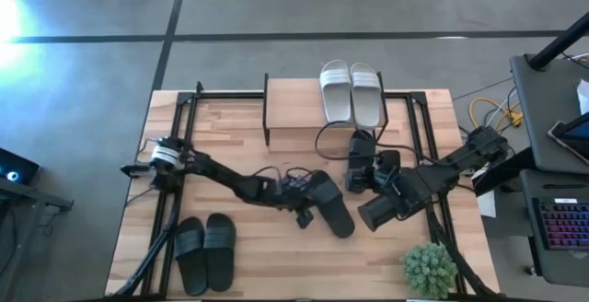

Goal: Pick and place slides into the shelf
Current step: Put the black slide under the shelf

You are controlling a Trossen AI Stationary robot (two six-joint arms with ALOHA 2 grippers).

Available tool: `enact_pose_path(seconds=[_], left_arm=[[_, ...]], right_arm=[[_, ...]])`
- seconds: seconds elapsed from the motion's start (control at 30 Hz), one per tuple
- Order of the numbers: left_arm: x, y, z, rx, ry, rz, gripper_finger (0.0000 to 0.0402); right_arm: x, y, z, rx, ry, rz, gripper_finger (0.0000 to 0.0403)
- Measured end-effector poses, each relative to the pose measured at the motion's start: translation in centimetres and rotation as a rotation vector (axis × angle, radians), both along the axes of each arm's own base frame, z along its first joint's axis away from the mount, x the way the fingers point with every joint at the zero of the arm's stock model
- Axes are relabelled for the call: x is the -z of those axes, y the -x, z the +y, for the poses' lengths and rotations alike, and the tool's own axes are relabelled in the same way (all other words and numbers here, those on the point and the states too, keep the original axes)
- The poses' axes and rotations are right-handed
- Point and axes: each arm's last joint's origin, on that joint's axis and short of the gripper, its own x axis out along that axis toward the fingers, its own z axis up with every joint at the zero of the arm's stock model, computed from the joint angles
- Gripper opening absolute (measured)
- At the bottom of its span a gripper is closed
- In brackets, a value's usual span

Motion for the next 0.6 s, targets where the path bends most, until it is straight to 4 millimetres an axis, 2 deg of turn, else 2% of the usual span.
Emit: enact_pose_path(seconds=[0.17,0.3,0.47,0.6], left_arm=[[-0.2,-1.9,1.6,0.030,-0.112,0.020,0.0005],[-0.8,-2.4,3.7,-0.043,-0.143,0.018,0.0005],[-1.4,-1.4,5.6,-0.085,-0.170,0.119,0.0005],[-2.0,0.0,5.2,-0.056,-0.186,0.227,0.0005]], right_arm=[[0.5,0.0,0.0,-0.020,0.021,0.033,0.0012],[0.9,0.1,-0.1,-0.022,0.029,0.048,0.0012],[1.1,0.2,0.1,-0.030,-0.017,0.088,0.0012],[1.5,0.5,1.6,-0.113,-0.138,0.159,0.0012]])
